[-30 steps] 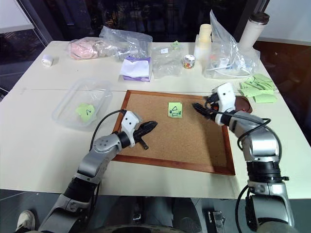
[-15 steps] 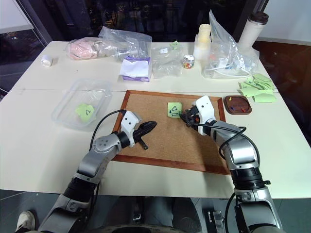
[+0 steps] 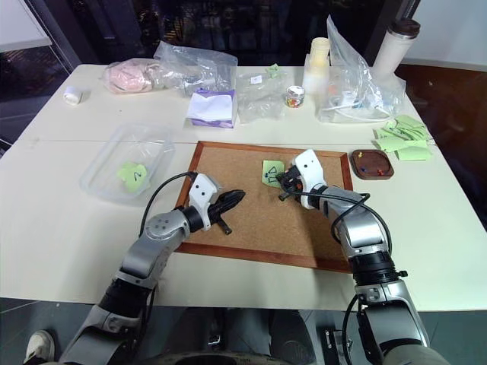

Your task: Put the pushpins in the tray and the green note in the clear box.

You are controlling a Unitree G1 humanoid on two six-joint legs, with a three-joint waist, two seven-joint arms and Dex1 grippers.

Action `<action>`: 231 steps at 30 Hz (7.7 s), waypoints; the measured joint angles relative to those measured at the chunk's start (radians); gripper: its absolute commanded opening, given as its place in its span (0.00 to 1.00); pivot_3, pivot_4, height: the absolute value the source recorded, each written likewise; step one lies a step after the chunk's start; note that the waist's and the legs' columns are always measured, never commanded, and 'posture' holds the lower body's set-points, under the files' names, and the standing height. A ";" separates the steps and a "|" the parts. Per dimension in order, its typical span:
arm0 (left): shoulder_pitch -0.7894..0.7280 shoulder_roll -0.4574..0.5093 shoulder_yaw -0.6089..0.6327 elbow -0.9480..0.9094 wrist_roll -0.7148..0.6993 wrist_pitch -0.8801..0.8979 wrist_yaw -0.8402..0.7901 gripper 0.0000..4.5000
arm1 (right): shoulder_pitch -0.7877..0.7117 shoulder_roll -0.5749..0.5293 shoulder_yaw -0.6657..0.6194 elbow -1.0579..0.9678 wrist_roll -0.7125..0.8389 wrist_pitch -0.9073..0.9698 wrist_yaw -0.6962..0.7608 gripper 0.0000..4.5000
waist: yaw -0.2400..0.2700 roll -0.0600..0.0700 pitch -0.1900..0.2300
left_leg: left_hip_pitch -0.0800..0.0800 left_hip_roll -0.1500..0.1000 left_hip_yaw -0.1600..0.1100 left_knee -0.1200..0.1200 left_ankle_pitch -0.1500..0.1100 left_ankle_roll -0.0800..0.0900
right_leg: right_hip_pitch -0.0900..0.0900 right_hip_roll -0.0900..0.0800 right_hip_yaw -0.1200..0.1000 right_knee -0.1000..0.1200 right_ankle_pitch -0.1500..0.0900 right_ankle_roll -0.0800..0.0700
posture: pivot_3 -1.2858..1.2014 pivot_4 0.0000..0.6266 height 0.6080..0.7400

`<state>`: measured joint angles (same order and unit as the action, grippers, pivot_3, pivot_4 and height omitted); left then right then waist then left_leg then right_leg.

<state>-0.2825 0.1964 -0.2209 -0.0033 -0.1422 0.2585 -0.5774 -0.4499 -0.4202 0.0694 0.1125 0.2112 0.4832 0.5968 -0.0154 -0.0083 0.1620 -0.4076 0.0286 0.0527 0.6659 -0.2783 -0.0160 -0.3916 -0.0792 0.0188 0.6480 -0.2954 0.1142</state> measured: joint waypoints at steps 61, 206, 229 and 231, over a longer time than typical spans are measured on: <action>0.000 0.000 0.002 -0.013 -0.001 0.028 -0.013 0.00 | -0.081 -0.174 -0.204 0.096 0.037 -0.010 0.027 0.89 | 0.002 0.001 0.000 | 0.000 0.002 0.000 -0.001 0.000 0.000 | 0.000 0.000 0.000 0.000 0.000 0.000 | 0.52 0.24 1.00; -0.094 0.020 0.051 -0.154 -0.212 0.237 -0.096 0.00 | -0.190 -0.309 -0.258 0.268 0.014 -0.007 0.044 0.99 | 0.003 -0.002 0.002 | -0.003 0.001 0.000 -0.001 0.001 -0.002 | -0.003 0.000 0.001 -0.001 0.000 0.000 | 0.52 0.24 1.00; -0.124 0.506 0.635 -0.081 -0.367 0.342 -0.022 0.00 | 0.023 -0.272 -0.026 -0.368 0.270 0.185 0.350 0.99 | 0.005 -0.007 0.005 | -0.002 0.002 -0.001 -0.001 0.000 0.000 | -0.002 0.000 -0.001 -0.001 0.000 0.000 | 0.52 0.24 1.00; -0.123 0.527 0.637 0.017 -0.333 0.292 -0.031 0.00 | 0.010 -0.264 -0.012 -0.361 0.261 0.172 0.350 0.99 | 0.008 -0.009 0.006 | -0.002 0.002 -0.001 -0.001 0.000 0.000 | -0.002 -0.001 -0.002 -0.001 0.000 0.000 | 0.52 0.24 1.00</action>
<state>-0.4052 0.7233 0.4161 0.0134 -0.4756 0.5509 -0.6079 -0.4397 -0.6846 0.0577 -0.2482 0.4723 0.6553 0.9468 -0.0076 -0.0174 0.1680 -0.4099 0.0302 0.0518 0.6651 -0.2781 -0.0164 -0.3934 -0.0799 0.0171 0.6469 -0.2956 0.1139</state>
